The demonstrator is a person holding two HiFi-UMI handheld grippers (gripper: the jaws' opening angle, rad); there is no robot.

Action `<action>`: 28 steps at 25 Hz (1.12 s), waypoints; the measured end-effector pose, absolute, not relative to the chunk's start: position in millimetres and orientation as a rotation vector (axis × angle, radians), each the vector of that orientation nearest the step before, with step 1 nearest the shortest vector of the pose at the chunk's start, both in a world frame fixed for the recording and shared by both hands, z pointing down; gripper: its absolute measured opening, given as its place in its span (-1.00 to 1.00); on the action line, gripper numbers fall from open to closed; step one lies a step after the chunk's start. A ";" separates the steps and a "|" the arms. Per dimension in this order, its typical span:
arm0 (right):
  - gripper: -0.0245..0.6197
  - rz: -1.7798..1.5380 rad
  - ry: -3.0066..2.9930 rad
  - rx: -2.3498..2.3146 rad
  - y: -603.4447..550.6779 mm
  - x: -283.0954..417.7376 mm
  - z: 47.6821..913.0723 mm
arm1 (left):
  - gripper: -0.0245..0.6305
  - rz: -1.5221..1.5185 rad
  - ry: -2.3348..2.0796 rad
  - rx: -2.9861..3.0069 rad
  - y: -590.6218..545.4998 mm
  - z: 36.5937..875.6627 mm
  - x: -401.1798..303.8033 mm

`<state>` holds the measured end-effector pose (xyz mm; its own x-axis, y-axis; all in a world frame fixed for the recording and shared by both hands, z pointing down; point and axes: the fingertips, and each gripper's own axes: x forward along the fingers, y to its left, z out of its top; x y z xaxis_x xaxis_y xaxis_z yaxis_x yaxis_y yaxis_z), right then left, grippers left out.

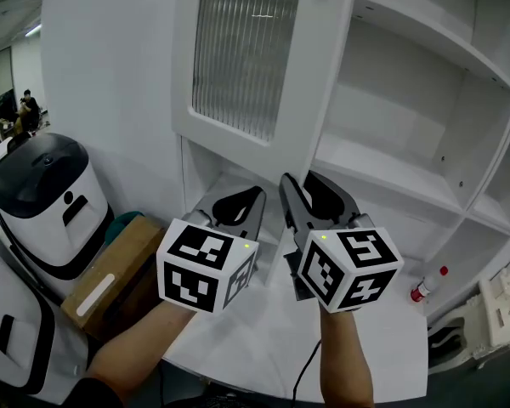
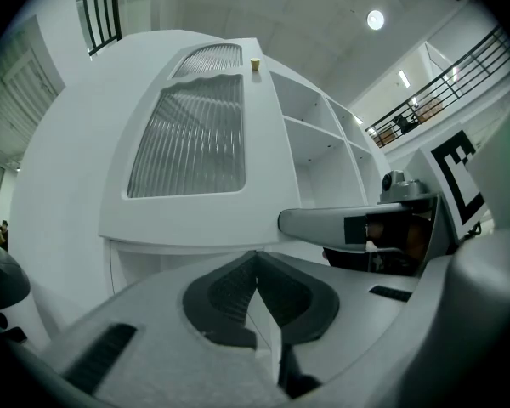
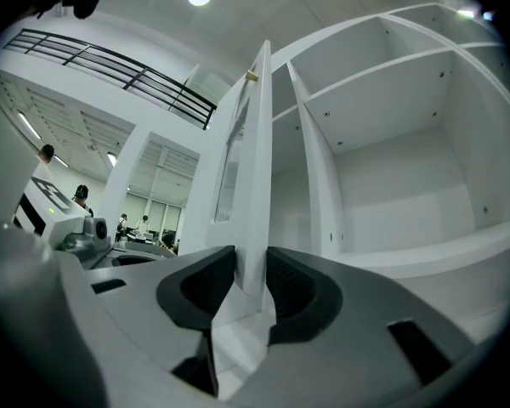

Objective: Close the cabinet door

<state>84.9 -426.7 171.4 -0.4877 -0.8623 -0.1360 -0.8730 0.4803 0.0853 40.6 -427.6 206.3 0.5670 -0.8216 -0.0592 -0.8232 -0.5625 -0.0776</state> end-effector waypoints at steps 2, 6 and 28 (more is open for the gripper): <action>-0.55 0.227 2.631 -1.553 -430.7 87.8 171.5 | -0.89 0.024 1.418 -2.693 -430.6 205.5 43.3; -0.55 0.228 2.624 -1.540 -438.8 92.5 171.3 | -0.89 0.021 1.429 -2.685 -439.1 205.4 47.8; -0.40 0.215 2.623 -1.568 -481.0 117.6 170.3 | -0.89 0.045 1.400 -2.715 -480.1 203.8 80.1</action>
<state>117.6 -481.0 170.3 -0.4738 -0.8697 -0.1384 -0.8806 0.4670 0.0800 80.1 -480.1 203.8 0.5801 -0.8119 -0.0660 -0.8144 -0.5768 -0.0634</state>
